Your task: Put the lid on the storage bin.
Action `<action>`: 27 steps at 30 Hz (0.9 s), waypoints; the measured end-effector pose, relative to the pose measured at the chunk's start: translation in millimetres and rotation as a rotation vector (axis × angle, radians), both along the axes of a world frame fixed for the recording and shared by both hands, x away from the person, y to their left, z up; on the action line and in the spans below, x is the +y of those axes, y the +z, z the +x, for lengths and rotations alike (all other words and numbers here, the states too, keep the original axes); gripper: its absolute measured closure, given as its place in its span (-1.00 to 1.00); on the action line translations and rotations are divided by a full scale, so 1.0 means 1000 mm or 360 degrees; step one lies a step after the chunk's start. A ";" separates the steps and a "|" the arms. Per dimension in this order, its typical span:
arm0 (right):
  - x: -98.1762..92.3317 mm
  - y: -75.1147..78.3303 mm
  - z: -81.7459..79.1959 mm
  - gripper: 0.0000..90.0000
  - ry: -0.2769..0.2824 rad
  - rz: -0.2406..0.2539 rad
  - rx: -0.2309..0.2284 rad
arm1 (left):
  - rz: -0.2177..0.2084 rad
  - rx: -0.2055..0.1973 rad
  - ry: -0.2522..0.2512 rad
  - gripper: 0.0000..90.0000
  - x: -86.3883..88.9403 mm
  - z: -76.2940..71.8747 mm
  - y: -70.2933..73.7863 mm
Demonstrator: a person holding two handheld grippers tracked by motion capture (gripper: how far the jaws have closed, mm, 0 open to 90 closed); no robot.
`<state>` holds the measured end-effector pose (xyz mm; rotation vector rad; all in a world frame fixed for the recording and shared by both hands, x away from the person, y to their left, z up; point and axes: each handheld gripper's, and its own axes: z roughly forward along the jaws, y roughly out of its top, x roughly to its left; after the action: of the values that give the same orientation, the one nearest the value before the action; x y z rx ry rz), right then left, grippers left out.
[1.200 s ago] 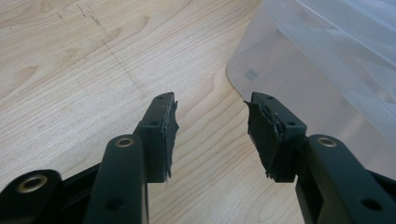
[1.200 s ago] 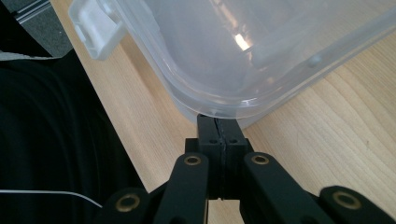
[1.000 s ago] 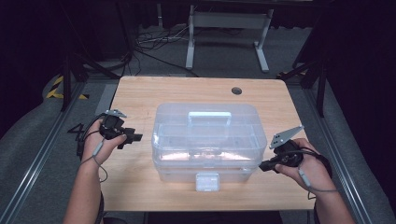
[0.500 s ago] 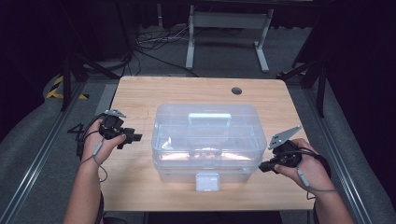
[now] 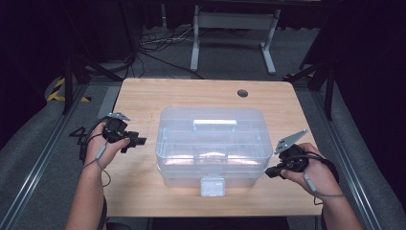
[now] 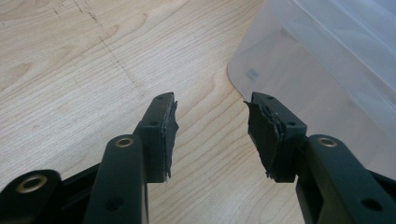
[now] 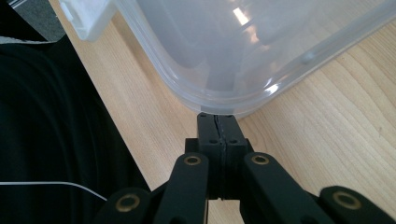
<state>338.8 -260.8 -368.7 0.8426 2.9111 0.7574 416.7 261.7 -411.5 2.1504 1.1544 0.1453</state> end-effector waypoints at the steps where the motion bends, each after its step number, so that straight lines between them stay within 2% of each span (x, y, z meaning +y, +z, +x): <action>1: 0.000 0.000 0.000 1.00 -0.0001 -0.0011 0.0001 | 0.0002 -0.0003 -0.0004 0.15 0.000 0.000 0.000; 7: -0.002 0.000 -0.001 1.00 -0.0014 -0.0009 0.0004 | -0.0005 0.0004 -0.0009 0.15 -0.002 0.002 0.000; 14: -0.008 0.008 -0.005 1.00 -0.0018 0.0044 -0.0031 | -0.0003 0.0005 -0.0015 0.15 -0.002 0.003 -0.001; 22: -0.017 0.020 -0.009 1.00 -0.0018 0.0145 -0.0104 | -0.0011 0.0000 0.0003 0.15 0.001 0.000 0.000; 27: -0.024 0.030 -0.009 1.00 -0.0026 0.0223 -0.0161 | 0.0011 0.0001 0.0009 0.15 0.003 -0.003 -0.001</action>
<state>329.4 -284.7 -338.9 0.8112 2.7862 0.9817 414.1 264.9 -412.7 2.1532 1.1622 0.1514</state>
